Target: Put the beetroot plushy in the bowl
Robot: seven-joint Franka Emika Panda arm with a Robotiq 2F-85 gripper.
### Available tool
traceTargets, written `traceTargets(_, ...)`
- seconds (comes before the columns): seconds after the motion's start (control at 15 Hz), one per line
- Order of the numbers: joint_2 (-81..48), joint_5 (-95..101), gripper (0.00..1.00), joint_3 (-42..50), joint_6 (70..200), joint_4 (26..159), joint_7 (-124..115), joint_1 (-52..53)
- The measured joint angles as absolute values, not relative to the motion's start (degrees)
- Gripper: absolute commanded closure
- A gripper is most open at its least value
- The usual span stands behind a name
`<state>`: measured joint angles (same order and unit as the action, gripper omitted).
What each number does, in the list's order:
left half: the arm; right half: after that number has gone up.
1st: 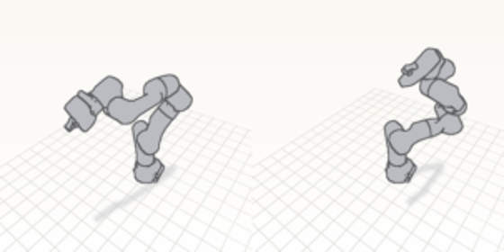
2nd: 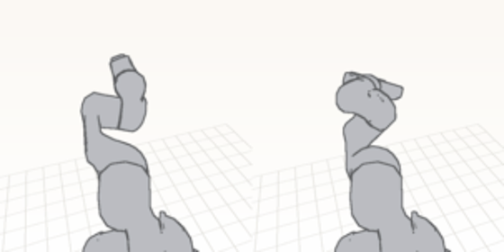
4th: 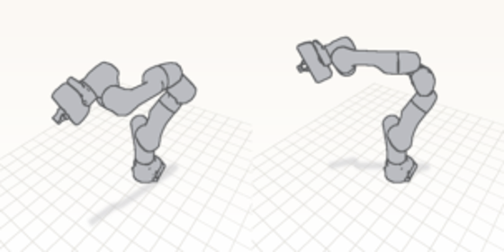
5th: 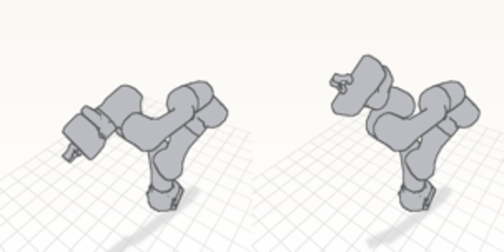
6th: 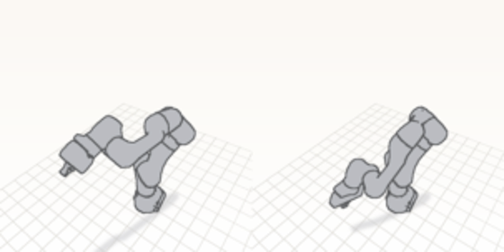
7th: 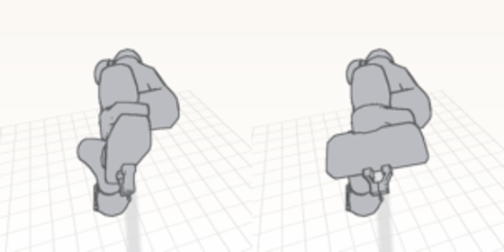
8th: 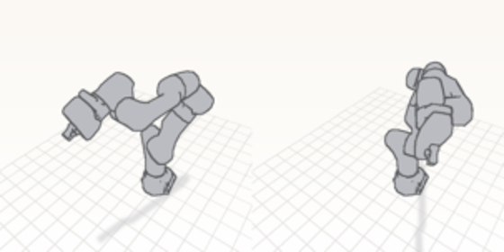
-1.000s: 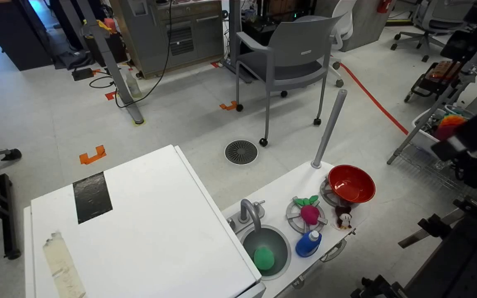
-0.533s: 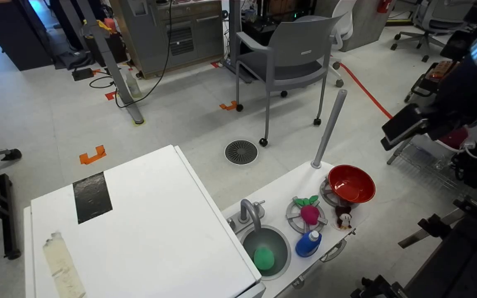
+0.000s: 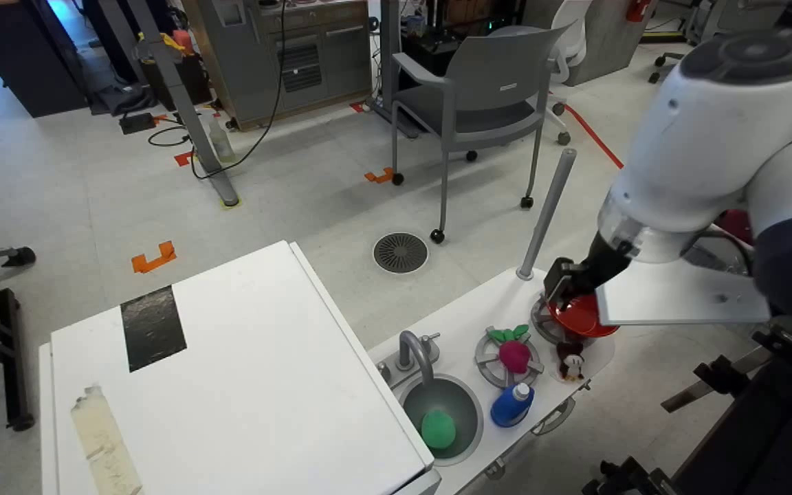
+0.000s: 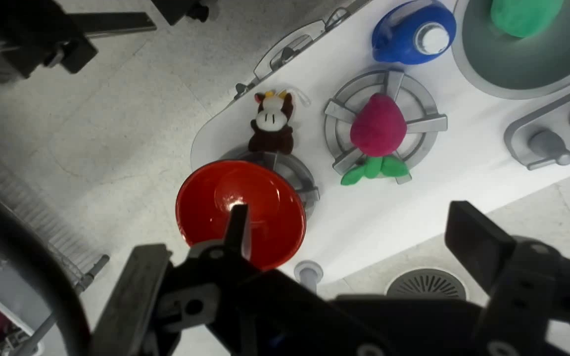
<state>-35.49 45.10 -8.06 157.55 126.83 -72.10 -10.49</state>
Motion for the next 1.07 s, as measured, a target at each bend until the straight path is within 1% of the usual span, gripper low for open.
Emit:
traceTargets(0.27, -49.64, 35.95, 0.00, 1.88, 158.45, 116.38, -72.51, 1.40)
traceTargets(0.47, -58.93, 29.59, 0.00, 3.45, 158.47, 109.06, -70.76, 5.03)
traceTargets(0.6, -60.86, 29.24, 0.00, 3.55, 158.47, 107.19, -70.74, 5.18)
traceTargets(1.07, -60.72, 27.49, 0.00, 4.17, 158.50, 106.74, -69.66, 5.50)
